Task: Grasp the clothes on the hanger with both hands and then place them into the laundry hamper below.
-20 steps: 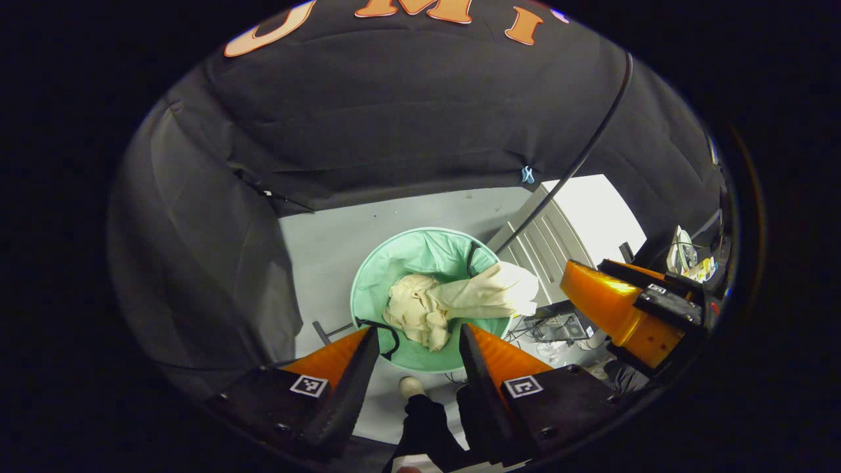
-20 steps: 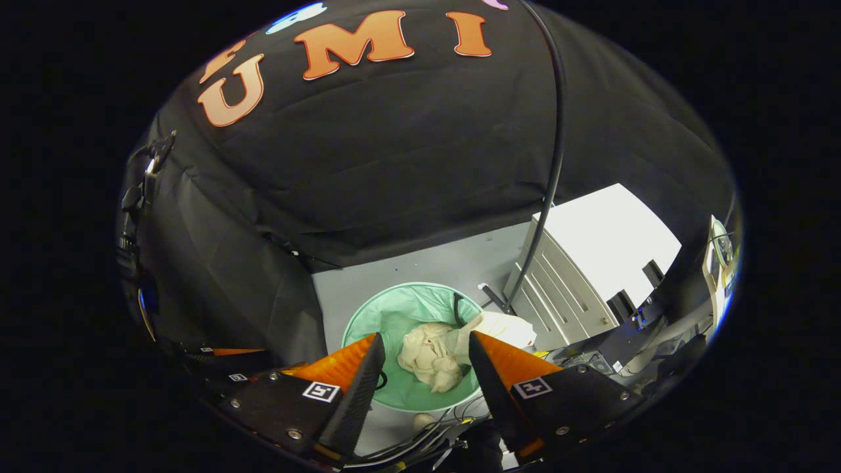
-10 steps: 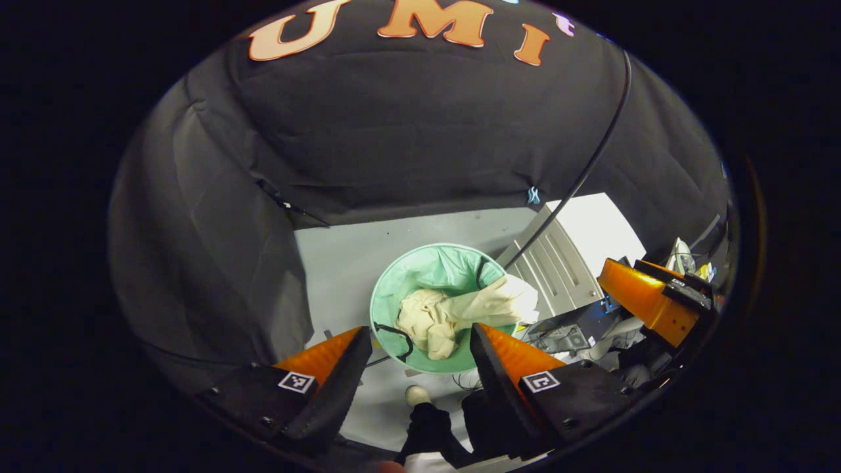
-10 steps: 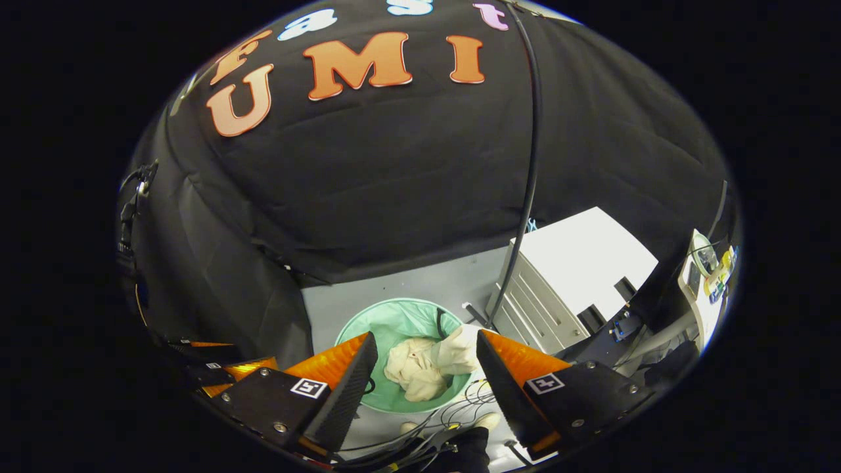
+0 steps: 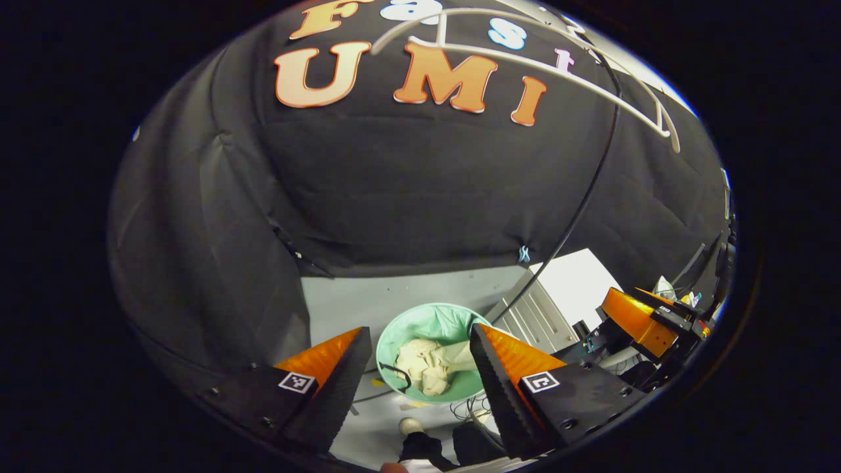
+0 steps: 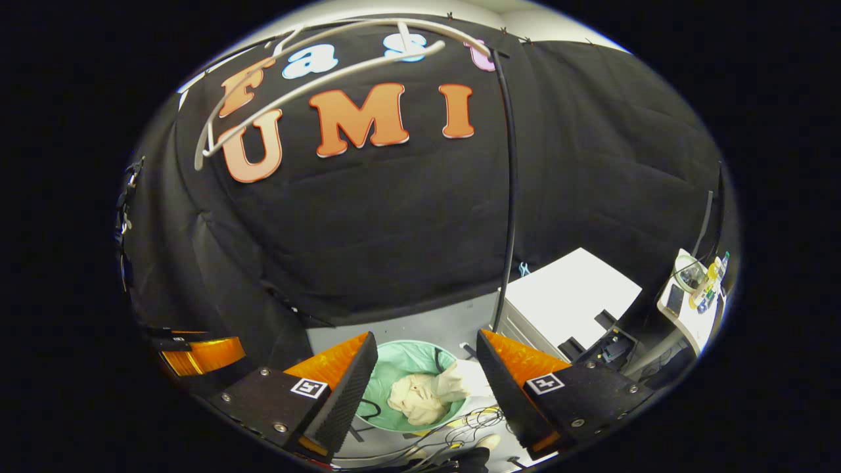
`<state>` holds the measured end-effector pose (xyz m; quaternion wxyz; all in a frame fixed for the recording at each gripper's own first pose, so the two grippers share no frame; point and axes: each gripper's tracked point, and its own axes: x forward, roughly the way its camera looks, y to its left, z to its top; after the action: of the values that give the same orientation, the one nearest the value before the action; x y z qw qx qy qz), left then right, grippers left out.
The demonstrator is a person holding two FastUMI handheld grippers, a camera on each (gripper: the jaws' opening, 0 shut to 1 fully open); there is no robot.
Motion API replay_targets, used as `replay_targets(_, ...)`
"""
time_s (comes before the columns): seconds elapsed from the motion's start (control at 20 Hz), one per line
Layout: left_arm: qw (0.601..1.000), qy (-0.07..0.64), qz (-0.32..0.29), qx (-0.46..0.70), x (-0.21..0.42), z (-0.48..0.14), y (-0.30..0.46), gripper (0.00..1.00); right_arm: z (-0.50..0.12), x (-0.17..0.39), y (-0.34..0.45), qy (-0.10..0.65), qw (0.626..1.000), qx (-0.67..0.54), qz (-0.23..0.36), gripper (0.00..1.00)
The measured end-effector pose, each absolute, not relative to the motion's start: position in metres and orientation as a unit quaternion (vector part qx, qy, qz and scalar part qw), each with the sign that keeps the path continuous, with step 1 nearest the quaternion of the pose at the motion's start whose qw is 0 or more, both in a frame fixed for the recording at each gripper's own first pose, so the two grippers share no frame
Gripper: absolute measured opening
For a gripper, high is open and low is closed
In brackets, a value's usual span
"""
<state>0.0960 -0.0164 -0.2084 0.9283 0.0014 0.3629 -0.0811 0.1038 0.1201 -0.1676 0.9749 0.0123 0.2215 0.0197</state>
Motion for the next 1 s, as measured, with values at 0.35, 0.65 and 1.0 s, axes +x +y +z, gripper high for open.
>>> replay_targets(0.35, 0.958, 0.275, -0.086, -0.014, 0.099, -0.128, -0.014, 0.98, -0.077, 0.091, 0.127, 0.132, 0.991, -0.003, 0.026, 0.94)
replay_targets(0.65, 0.979, 0.186, -0.079, -0.003, 0.103, -0.064, -0.007, 0.96, -0.003, 0.076, 0.139, 0.053, 0.998, -0.020, 0.042, 0.94)
replay_targets(1.0, 0.996, 0.080, -0.039, 0.008, 0.106, -0.001, 0.017, 0.97, 0.040, 0.064, 0.143, -0.006, 0.998, -0.033, 0.046, 0.94)
